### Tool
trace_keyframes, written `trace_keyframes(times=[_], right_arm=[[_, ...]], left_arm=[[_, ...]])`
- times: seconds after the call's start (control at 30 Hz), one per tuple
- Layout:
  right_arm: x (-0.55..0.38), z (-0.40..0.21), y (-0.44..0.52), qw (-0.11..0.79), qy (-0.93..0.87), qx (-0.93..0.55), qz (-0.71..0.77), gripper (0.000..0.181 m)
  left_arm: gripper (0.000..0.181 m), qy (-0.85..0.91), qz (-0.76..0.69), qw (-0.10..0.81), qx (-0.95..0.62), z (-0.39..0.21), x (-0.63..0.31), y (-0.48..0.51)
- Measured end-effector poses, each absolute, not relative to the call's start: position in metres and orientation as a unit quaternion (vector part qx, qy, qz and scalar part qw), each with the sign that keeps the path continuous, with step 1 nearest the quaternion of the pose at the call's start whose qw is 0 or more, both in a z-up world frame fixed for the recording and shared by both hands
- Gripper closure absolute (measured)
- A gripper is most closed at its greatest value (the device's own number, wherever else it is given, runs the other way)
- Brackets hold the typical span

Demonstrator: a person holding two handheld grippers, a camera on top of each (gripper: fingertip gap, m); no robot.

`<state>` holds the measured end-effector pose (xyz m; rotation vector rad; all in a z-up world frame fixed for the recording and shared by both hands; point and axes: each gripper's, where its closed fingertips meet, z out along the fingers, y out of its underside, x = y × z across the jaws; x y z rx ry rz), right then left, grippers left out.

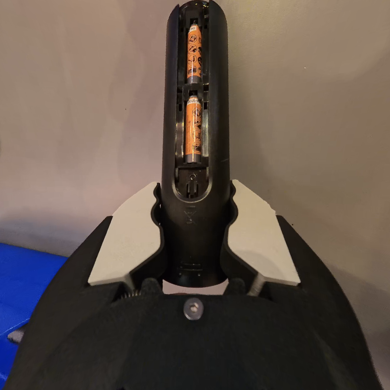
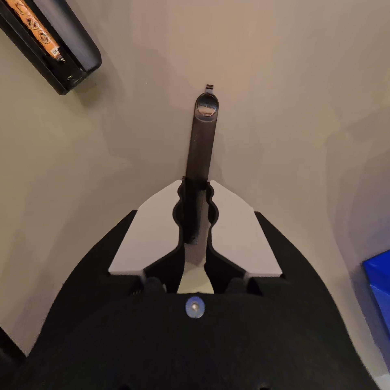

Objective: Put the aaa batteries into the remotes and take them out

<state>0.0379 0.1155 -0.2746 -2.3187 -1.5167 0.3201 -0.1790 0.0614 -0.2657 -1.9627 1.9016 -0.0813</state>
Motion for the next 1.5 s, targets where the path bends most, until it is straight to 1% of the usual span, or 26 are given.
trace_keyframes(times=[0.23, 0.43, 0.53, 0.73, 0.93, 1.23, 1.3, 1.37, 1.5], right_arm=[[0.034, -0.267, 0.111, 0.198, -0.543, -0.792, 0.195, 0.164], [0.007, -0.231, 0.100, 0.243, -0.586, -0.727, 0.262, 0.164], [-0.018, -0.215, 0.082, 0.242, -0.631, -0.678, 0.290, 0.164], [-0.063, -0.223, 0.056, 0.187, -0.724, -0.612, 0.258, 0.164], [-0.084, -0.235, 0.056, 0.150, -0.750, -0.605, 0.222, 0.164], [-0.082, -0.243, 0.060, 0.130, -0.741, -0.626, 0.204, 0.164], [-0.084, -0.242, 0.060, 0.135, -0.740, -0.625, 0.208, 0.164], [-0.085, -0.240, 0.061, 0.139, -0.737, -0.626, 0.211, 0.159], [-0.083, -0.235, 0.064, 0.151, -0.735, -0.627, 0.209, 0.158]], left_arm=[[0.120, 0.678, -0.038, 0.205, -0.705, -0.267, -0.178, 0.062], [0.120, 0.679, -0.048, 0.198, -0.705, -0.268, -0.175, 0.062], [0.120, 0.682, -0.054, 0.188, -0.704, -0.270, -0.171, 0.061], [0.120, 0.688, -0.078, 0.173, -0.701, -0.273, -0.164, 0.060], [0.120, 0.691, -0.089, 0.172, -0.697, -0.275, -0.159, 0.059], [0.121, 0.687, -0.097, 0.183, -0.697, -0.274, -0.158, 0.061], [0.121, 0.686, -0.101, 0.186, -0.696, -0.273, -0.158, 0.061], [0.121, 0.683, -0.103, 0.191, -0.697, -0.273, -0.157, 0.061], [0.121, 0.680, -0.107, 0.202, -0.696, -0.270, -0.156, 0.062]])
